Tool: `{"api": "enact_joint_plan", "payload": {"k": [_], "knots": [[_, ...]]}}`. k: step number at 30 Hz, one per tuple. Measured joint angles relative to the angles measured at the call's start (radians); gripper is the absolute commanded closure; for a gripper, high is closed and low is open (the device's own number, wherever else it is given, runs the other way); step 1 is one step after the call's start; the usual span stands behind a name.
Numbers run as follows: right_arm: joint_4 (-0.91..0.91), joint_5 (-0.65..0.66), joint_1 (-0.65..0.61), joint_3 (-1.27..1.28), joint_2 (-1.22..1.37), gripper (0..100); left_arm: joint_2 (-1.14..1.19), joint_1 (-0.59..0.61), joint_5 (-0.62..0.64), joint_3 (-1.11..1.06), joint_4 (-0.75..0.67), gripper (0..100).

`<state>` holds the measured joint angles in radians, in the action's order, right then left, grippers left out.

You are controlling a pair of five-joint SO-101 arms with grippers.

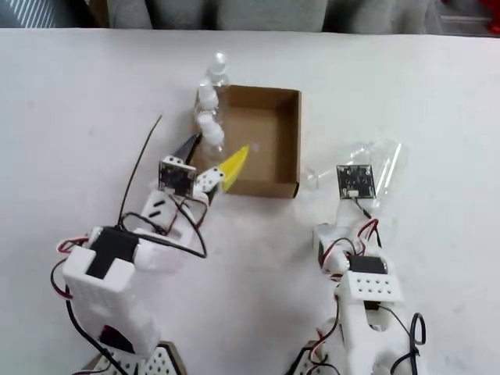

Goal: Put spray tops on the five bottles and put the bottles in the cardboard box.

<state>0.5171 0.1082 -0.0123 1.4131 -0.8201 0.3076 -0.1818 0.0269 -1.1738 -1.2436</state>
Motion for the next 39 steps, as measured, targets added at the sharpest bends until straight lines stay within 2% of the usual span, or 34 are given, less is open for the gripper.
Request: {"api": "enact_joint_plan", "payload": {"k": [14,28,32,39], "knots": [[0.000,0.000,0.000,0.000,0.000,98.1,-0.029,0.018,0.000,-0.038,0.000,66],[0.000,0.000,0.000,0.000,0.000,98.1,-0.446,0.038,0.003,-0.304,0.009,66],[0.000,0.000,0.000,0.000,0.000,98.1,-0.637,0.038,0.003,-0.348,0.155,66],[0.000,0.000,0.000,0.000,-0.006,98.1,-1.074,0.038,0.003,-0.399,0.552,66]]}}
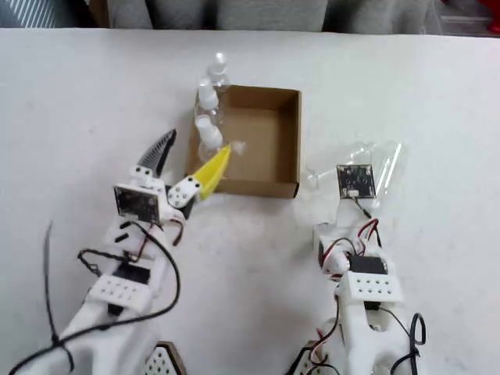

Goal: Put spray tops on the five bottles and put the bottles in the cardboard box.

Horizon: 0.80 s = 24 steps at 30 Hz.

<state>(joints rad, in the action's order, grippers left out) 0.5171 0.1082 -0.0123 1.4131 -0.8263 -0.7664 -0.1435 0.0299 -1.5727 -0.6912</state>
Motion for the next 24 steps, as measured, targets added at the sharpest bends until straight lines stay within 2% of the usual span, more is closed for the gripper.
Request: {"api": "enact_joint_plan", "payload": {"k": [7,12,14,19,22,24], "knots": [[0.000,0.000,0.000,0.000,0.000,98.1,-0.477,0.000,0.000,-0.003,0.529,66],[0.000,0.000,0.000,0.000,0.000,98.1,-0.756,0.000,0.000,-0.003,0.799,68],[0.000,0.000,0.000,0.000,0.000,98.1,-0.838,0.000,0.000,-0.003,0.868,74],[0.008,0.000,0.017,-0.002,0.000,98.1,-0.919,0.048,0.000,0.052,0.973,99],[0.066,0.000,0.051,-0.029,0.000,98.1,-0.930,0.077,0.000,0.130,1.023,94],[0.109,0.000,0.075,-0.060,0.000,98.2,-0.930,0.083,0.000,0.169,1.065,94]]}}
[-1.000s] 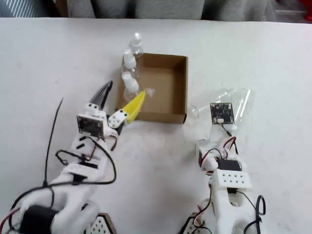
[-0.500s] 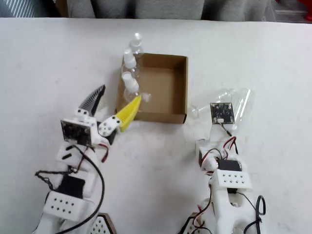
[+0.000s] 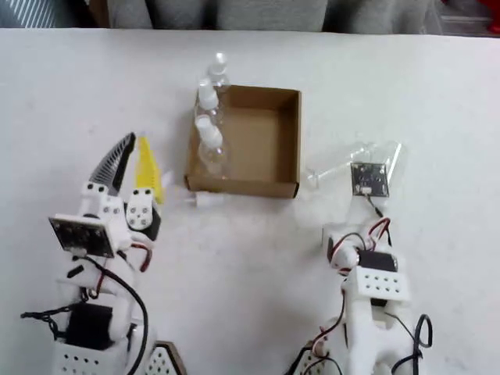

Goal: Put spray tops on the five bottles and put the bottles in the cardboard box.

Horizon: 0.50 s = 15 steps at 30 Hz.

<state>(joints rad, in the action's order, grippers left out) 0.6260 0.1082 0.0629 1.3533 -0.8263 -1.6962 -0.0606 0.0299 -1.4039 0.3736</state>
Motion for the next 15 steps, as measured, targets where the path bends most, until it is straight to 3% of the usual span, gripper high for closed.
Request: {"api": "enact_joint_plan", "payload": {"k": [11,15], "knots": [[0.229,0.000,0.132,-0.250,0.000,98.1,0.000,0.000,0.006,0.066,0.307,98],[0.242,0.002,0.180,-0.345,0.000,98.1,0.000,0.008,0.103,0.066,0.443,98]]}}
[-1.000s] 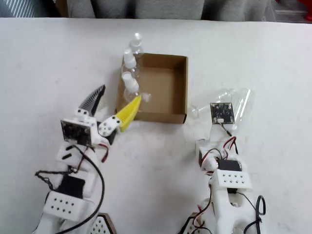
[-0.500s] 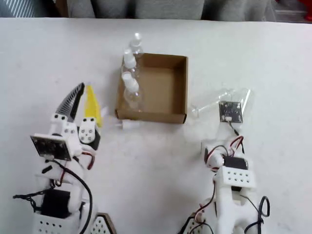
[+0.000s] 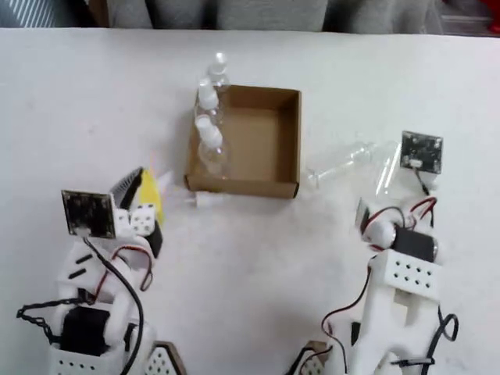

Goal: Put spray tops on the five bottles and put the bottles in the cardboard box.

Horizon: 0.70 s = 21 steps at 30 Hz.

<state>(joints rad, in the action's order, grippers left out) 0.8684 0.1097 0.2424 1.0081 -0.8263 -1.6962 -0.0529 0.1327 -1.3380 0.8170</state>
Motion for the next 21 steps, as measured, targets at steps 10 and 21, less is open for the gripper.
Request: {"api": "enact_joint_plan", "payload": {"k": [10,21], "knots": [[0.106,0.002,0.061,-0.295,0.026,98.1,0.252,0.031,0.048,0.029,0.095,98],[0.184,0.002,0.115,-0.694,0.528,91.9,0.706,0.091,-0.219,0.117,0.095,98]]}}
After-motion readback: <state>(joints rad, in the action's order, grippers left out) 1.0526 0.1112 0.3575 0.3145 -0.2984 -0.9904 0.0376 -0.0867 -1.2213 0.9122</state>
